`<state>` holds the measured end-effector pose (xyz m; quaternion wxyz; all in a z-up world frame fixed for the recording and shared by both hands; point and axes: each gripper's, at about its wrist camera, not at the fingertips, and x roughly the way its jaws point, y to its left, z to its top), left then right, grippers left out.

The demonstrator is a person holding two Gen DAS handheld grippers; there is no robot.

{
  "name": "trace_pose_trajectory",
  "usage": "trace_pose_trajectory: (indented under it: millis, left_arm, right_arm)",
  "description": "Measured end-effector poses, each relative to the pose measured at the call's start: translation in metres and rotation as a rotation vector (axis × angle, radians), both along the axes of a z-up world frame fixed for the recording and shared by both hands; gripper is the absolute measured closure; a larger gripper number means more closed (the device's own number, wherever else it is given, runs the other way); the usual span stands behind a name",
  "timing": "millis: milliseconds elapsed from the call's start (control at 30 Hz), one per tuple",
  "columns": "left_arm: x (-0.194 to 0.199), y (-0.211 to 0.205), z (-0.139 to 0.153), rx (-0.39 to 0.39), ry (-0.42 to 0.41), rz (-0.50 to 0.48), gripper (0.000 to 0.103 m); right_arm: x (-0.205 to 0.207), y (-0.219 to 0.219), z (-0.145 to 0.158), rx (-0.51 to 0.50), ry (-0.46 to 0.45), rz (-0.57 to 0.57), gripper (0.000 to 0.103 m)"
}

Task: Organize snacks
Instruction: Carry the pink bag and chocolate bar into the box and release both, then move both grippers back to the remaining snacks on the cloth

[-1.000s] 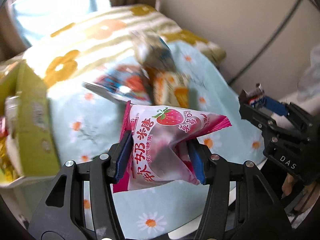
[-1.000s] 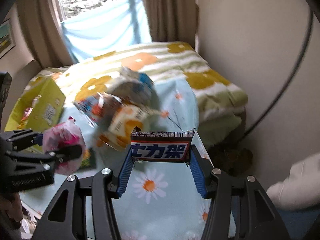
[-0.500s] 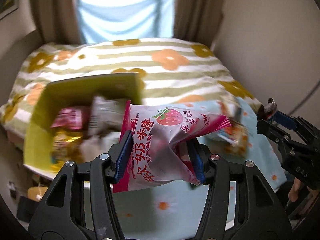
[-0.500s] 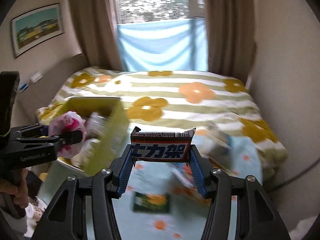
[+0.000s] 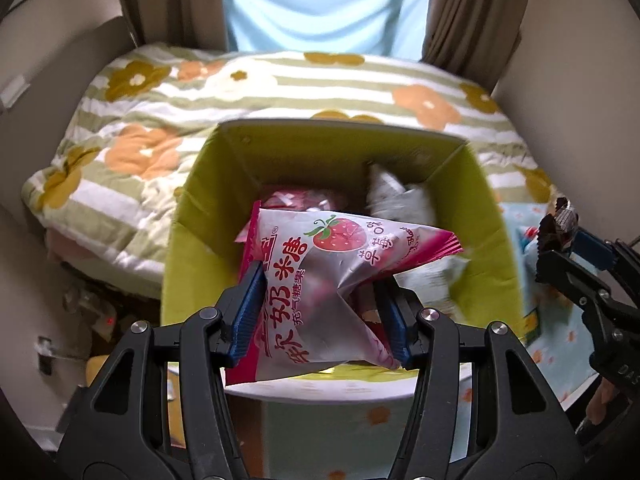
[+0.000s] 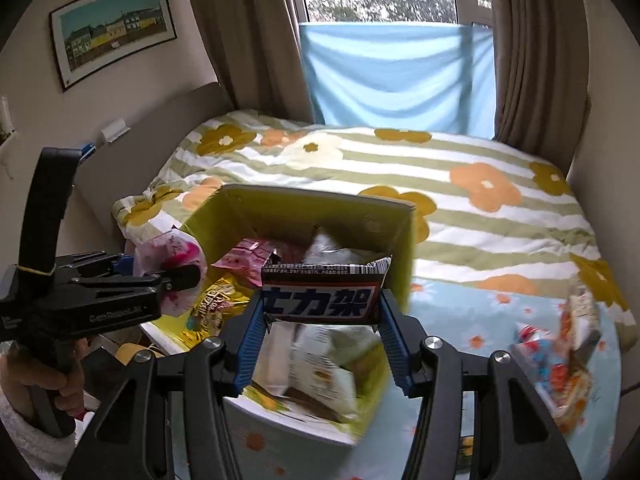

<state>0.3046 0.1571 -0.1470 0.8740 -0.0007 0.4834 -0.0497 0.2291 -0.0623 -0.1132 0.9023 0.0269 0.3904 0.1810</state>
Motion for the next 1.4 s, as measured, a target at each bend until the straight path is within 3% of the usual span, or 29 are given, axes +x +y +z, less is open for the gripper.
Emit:
trace_pose_trajectory:
  millis: [100,167,267,400,800,867,900,933,1000,1400]
  left_arm:
    - [0.013,0.01,-0.011,-0.019,0.028,-0.024,0.051]
    - [0.017,0.009,-0.014,-0.023,0.028,-0.044,0.042]
    - [0.022,0.007,-0.013,0.029,0.0,-0.077,0.0]
    - [0.02,0.007,-0.008,0.046,-0.031,-0.11,0.0]
    - [0.006,0.045,-0.01,0.063,-0.017,-0.025,0.0]
    - [0.004,0.047,-0.01,0.053,-0.018,-0.018,0.0]
    - [0.003,0.049,-0.009,0.047,-0.019,-0.013,0.0]
    - [0.002,0.05,-0.008,0.041,-0.021,-0.01,0.0]
    - [0.0,0.051,-0.007,0.037,-0.027,-0.006,0.0]
    - [-0.012,0.042,-0.001,-0.015,-0.031,-0.034,0.0]
  right_arm:
    - [0.005,0.014,-0.007,-0.005,0.033,-0.03,0.053]
    - [0.006,0.018,-0.011,-0.014,0.049,-0.048,0.053]
    - [0.011,0.022,-0.017,-0.032,0.077,-0.07,0.053]
    - [0.015,0.026,-0.02,-0.052,0.097,-0.074,0.053]
    - [0.02,0.053,-0.044,-0.078,0.142,0.02,0.053]
    - [0.021,0.057,-0.047,-0.064,0.148,0.043,0.047]
    - [0.022,0.059,-0.049,-0.05,0.159,0.054,0.036]
    - [0.022,0.06,-0.05,-0.04,0.16,0.056,0.017]
    - [0.02,0.058,-0.05,-0.02,0.147,0.056,0.001]
    - [0.001,0.045,-0.039,-0.05,0.142,0.022,0.001]
